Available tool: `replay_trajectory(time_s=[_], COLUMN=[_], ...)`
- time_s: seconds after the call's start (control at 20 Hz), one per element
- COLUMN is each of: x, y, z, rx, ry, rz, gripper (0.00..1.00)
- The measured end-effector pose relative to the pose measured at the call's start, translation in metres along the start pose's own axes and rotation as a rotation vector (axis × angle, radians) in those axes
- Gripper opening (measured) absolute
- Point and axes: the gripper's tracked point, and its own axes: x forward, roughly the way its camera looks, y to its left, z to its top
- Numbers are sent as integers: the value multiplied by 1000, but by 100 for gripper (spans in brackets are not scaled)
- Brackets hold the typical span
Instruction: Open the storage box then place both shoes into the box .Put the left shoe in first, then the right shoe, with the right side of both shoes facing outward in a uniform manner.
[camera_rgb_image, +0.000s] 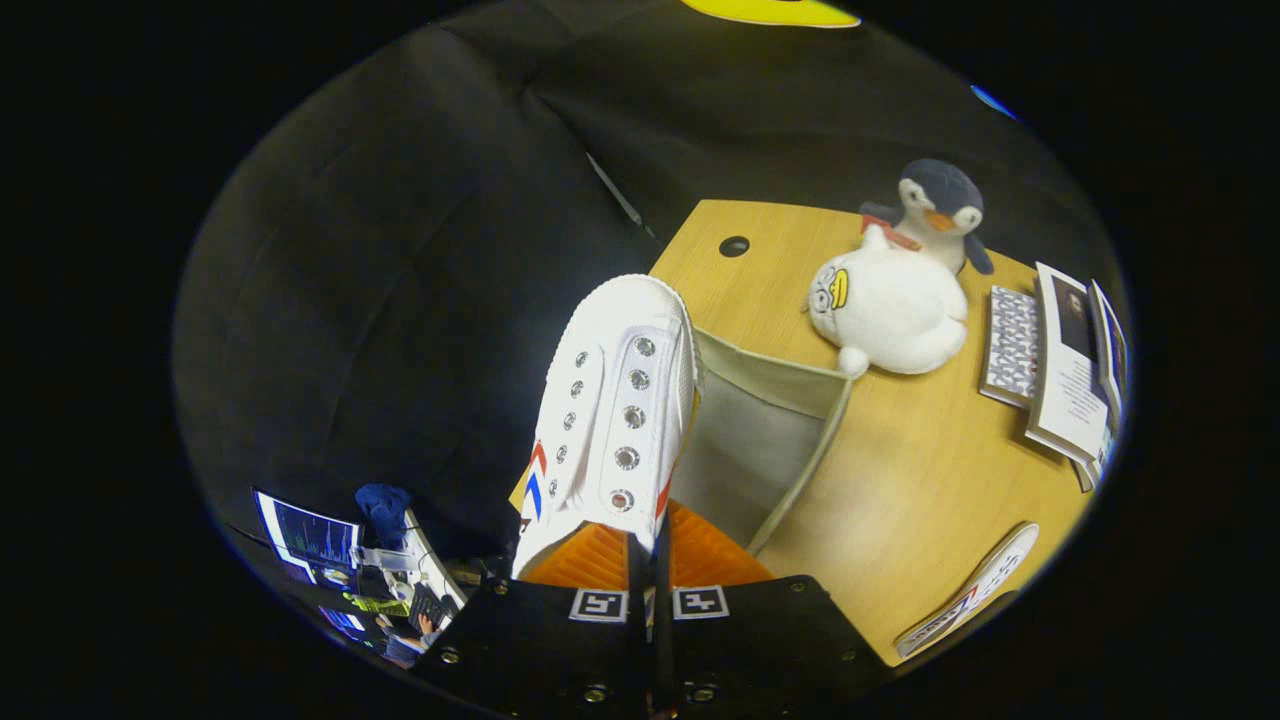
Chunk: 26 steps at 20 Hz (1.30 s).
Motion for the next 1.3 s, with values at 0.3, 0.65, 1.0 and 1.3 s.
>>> replay_trajectory(time_s=[0.3,0.65,1.0,1.3], x=[63,121,139,89], y=[-33,-62,-62,-15], z=[-26,-36,-49,-27], rx=[-4,-1,-31,-27], ry=[124,225,295,213], rz=[-114,-227,-280,-145], gripper=[2,2,25,84])
